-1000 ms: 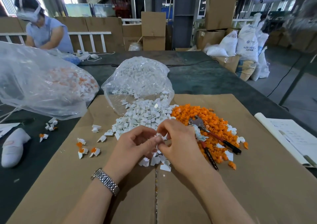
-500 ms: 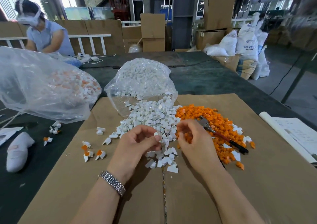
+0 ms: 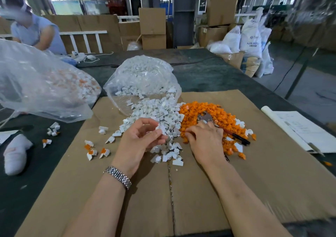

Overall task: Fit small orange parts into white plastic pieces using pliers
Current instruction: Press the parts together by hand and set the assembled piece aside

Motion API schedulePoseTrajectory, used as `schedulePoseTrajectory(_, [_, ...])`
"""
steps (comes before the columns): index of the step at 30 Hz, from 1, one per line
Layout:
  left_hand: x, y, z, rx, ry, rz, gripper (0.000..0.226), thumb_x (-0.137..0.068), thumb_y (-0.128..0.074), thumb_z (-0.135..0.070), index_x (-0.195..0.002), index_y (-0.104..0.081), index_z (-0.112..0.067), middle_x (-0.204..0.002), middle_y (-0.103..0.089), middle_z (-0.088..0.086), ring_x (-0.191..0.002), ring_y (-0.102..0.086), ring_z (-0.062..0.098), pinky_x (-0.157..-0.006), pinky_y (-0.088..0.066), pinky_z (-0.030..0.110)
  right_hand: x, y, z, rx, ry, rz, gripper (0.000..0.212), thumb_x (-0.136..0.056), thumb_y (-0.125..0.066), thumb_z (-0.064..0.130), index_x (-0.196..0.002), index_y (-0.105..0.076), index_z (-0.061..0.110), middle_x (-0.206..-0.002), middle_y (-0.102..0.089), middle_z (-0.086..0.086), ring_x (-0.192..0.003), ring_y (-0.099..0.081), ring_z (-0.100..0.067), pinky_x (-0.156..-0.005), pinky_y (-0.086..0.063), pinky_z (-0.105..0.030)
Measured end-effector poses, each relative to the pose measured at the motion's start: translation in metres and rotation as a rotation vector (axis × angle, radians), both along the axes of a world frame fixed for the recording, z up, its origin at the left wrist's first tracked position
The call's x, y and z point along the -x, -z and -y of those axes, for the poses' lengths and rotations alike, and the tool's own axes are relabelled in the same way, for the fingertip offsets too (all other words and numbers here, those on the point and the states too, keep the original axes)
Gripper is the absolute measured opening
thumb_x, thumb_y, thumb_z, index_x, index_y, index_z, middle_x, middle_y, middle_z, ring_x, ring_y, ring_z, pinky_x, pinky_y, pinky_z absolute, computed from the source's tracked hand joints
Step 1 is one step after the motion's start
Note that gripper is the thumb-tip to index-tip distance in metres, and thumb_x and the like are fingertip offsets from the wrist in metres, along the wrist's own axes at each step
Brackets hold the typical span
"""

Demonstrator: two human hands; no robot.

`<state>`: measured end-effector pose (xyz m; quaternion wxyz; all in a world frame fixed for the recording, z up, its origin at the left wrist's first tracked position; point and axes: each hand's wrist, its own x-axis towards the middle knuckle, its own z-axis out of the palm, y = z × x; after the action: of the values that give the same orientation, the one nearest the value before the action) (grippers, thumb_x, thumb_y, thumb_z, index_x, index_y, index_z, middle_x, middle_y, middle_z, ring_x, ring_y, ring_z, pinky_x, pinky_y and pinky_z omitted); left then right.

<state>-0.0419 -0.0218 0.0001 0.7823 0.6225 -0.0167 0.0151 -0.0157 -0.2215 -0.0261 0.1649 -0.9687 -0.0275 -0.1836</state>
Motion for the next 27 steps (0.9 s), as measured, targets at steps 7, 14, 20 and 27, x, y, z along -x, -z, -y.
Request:
schedulePoseTrajectory(7, [-0.005,0.003,-0.009,0.214,0.109,-0.065,0.027,-0.077,-0.074,0.001,-0.102,-0.078,-0.008,-0.099,-0.074,0.016,-0.096,-0.075,0.030,-0.077,-0.061,0.026,0.004,0.004,-0.002,0.069,-0.088,-0.013,0.027,-0.096,-0.054,0.049,-0.118,-0.066,0.038,-0.120,-0.058,0.013,-0.120,-0.043,-0.013,-0.094,-0.020,-0.038])
schedulePoseTrajectory(14, [-0.008,0.003,-0.010,0.173,0.202,-0.120,0.025,-0.085,-0.071,-0.008,-0.109,-0.078,-0.009,-0.097,-0.075,0.020,-0.091,-0.075,0.029,-0.075,-0.061,0.026,0.001,-0.002,0.000,0.057,-0.050,0.043,0.018,-0.100,-0.057,0.042,-0.104,-0.068,0.028,-0.104,-0.061,0.010,-0.099,-0.056,-0.013,-0.083,-0.017,-0.028])
schedulePoseTrajectory(20, [-0.007,0.001,-0.004,0.193,0.227,-0.171,0.024,-0.085,-0.067,-0.011,-0.105,-0.079,-0.004,-0.091,-0.074,0.023,-0.077,-0.074,0.022,-0.067,-0.061,0.024,0.002,-0.005,-0.002,0.064,-0.114,0.049,0.011,-0.100,-0.060,0.031,-0.104,-0.066,0.023,-0.101,-0.061,0.006,-0.094,-0.057,-0.016,-0.089,-0.029,-0.031])
schedulePoseTrajectory(27, [-0.005,-0.003,-0.007,0.387,0.206,-0.212,0.023,-0.082,-0.068,-0.004,-0.102,-0.080,-0.004,-0.108,-0.074,0.024,-0.092,-0.077,0.029,-0.066,-0.062,0.024,0.008,-0.014,-0.007,-0.391,-0.232,0.107,0.010,-0.092,-0.073,0.016,-0.101,-0.069,0.014,-0.099,-0.066,0.003,-0.088,-0.061,-0.009,-0.079,-0.049,-0.017])
